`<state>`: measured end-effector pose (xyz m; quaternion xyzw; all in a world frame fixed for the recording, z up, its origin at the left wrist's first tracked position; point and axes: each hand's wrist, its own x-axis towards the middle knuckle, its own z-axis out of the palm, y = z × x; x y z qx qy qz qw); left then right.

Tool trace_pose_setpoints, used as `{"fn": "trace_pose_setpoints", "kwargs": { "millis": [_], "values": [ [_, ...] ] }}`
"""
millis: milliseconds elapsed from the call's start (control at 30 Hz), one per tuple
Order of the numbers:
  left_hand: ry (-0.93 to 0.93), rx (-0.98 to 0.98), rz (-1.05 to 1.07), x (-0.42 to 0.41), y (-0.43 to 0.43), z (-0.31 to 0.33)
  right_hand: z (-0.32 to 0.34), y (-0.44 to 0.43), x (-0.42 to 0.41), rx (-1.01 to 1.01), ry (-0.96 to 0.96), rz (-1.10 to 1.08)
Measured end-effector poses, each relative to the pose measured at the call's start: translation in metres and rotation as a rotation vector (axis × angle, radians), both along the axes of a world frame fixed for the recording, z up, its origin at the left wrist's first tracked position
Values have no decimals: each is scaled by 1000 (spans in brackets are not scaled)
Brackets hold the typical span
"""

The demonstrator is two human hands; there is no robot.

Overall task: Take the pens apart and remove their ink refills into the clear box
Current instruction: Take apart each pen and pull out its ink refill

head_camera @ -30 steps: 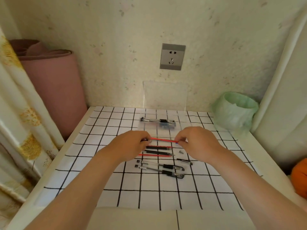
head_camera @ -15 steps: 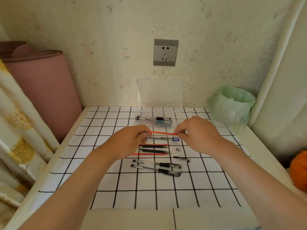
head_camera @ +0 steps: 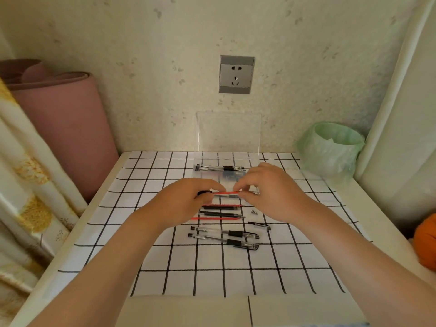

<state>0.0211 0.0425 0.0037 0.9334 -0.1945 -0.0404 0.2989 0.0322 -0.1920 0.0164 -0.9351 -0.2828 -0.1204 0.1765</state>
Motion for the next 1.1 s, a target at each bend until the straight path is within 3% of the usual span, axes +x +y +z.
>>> {"fn": "trace_pose_setpoints", "kwargs": {
  "millis": [300, 500, 600, 767, 1100],
  "values": [
    [-66, 6, -6, 0, -6, 1, -2, -2, 2, 113, 39, -26],
    [-59, 19, -37, -2, -14, -3, -6, 9, 0, 201, 318, -11],
    [-45, 60, -25, -1, -9, -7, -6, -6, 5, 116, 403, -127],
    [-35, 44, -10, -1, -6, -7, -11, -23, 7, -245, 400, -337],
    [-10, 27, 0, 3, -1, -8, -22, -3, 7, -314, 420, -328]
  ]
}}
